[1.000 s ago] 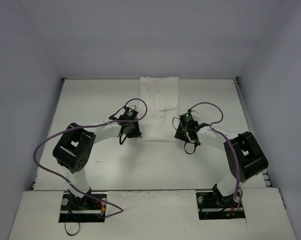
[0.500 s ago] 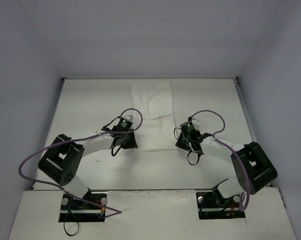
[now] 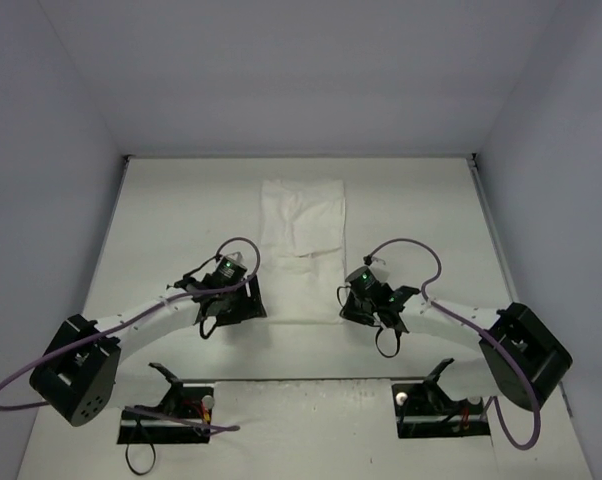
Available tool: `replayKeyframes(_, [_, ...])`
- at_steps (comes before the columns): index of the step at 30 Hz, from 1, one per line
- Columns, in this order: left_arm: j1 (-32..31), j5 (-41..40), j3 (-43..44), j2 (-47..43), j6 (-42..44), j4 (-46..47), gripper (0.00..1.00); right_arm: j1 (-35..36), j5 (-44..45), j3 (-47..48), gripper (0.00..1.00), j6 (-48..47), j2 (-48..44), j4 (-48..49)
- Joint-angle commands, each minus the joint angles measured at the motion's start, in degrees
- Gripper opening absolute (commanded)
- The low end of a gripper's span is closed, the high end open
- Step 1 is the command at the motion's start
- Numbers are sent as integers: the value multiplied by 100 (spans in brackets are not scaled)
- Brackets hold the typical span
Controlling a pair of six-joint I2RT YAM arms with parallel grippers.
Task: Fold and stack the t-shirts
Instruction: Fold the long partially folded tshirt into a neat square
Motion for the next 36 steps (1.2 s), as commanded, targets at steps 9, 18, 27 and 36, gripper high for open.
replayKeyframes(9, [-224, -19, -352, 221, -439, 430, 61, 157, 219, -77, 0, 119, 127, -749])
replayKeyframes(18, [-283, 77, -171, 1059, -617, 828, 44, 231, 208, -96, 0, 168, 106, -761])
replayKeyframes(27, [-446, 123, -477, 818, -801, 439, 0, 246, 199, -209, 0, 181, -99, -839])
replayKeyframes(36, [-553, 119, -604, -592, -407, -885, 0, 586, 227, -303, 0, 285, -805, -1560])
